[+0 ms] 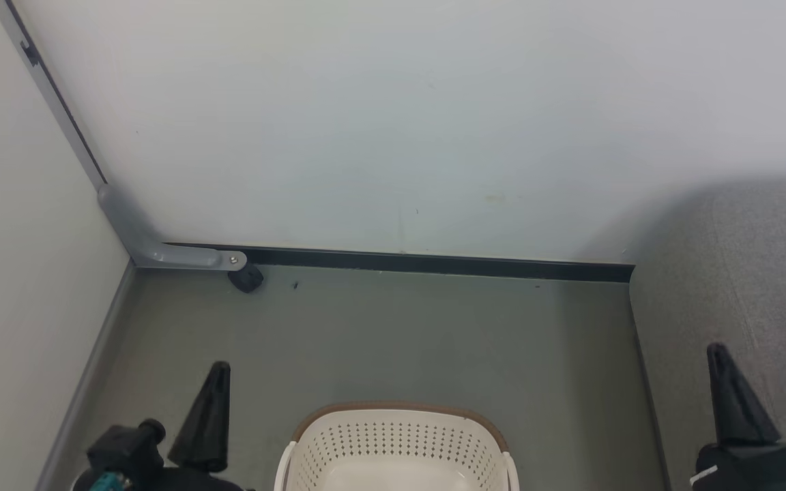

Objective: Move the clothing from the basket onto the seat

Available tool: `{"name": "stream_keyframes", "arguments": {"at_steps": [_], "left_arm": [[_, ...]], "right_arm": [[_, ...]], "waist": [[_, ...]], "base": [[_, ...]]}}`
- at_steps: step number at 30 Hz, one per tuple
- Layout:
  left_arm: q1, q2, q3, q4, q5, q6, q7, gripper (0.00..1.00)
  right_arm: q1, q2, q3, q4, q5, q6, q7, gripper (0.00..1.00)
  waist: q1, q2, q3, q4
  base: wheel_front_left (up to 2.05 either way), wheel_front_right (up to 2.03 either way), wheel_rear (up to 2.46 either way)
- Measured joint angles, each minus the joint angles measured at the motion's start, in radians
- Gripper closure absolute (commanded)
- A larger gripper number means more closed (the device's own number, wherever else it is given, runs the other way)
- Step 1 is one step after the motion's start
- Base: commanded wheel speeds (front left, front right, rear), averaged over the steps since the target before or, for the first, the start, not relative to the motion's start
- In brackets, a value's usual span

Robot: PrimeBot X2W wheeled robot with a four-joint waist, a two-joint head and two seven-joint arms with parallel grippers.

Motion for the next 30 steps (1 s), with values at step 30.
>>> {"name": "stream_keyframes", "arguments": {"at_steps": [30], "left_arm": [[0.030,-0.063,0.126,0.035,-0.257,-0.053,0.105,1.00]], "right_arm": [[0.021,0.088,-0.087,0.031,0.281,0.016,0.109,1.00]], "waist": [[0.0000,0.0000,-0.021,-0.020]], "base": [[0.00,0.00,0.00]]}}
